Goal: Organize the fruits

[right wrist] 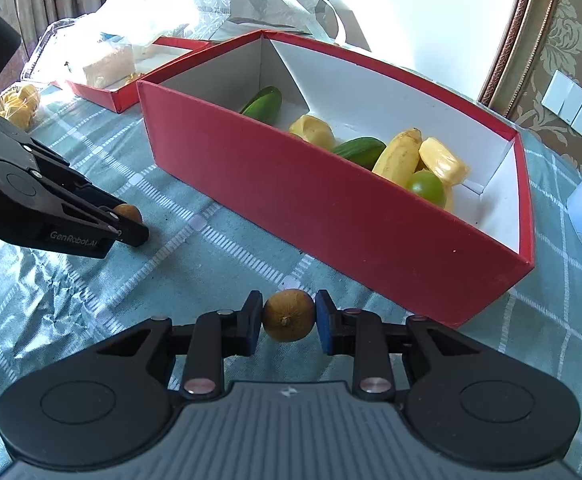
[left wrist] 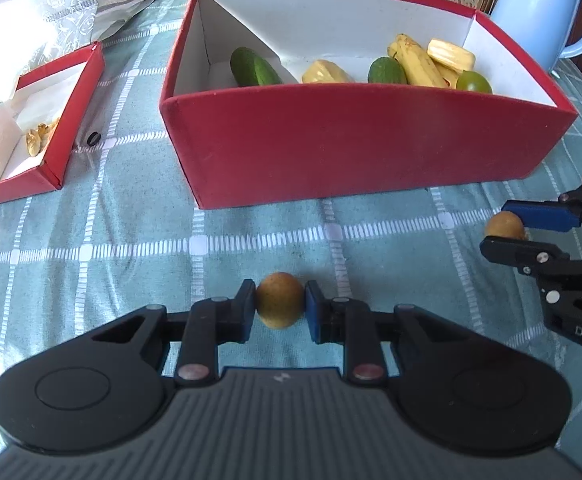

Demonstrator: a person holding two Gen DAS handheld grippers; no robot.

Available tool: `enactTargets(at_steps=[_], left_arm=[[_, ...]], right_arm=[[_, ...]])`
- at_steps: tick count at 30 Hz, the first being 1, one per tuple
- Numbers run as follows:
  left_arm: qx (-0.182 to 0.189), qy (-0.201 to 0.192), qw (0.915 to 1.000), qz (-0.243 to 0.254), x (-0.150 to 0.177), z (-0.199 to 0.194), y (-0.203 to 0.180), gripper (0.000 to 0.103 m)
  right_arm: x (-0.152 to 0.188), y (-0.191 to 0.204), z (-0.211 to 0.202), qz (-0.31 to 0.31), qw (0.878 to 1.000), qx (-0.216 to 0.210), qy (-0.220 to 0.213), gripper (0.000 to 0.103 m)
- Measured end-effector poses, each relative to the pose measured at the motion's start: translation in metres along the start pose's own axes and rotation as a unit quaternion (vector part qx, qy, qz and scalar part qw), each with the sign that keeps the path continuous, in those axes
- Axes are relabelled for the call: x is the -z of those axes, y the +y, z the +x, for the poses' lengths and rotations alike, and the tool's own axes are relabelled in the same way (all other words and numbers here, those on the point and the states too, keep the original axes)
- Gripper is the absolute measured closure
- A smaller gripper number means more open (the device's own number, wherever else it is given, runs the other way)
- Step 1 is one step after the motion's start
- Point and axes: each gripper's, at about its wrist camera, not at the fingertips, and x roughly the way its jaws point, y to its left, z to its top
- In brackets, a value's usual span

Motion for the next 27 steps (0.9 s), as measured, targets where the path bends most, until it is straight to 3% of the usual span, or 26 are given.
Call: enactTargets(at_steps=[11,22,27], left_arm=[[-0.016,-0.042,0.9989,0.016,-0.024,-0.042,-0.001,0.08],[-0.028,-0.095,0.995,0.015,-0.085,-0.065,-0.005,0.08],[-0.032,-0.094,0.995,0.014,-0.109,-0.056,-0.01,0.08]], right_arm=[[-0.001,-0.004,-0.013,0.005,1.0,0.002,-0.007,0.076],[0.001,-0.018,-0.034,0.025,0.999,0.017,-0.018,0.076],[0.004,-0.025,-0.041,0.034,0.999,0.024,-0.017,0.076]])
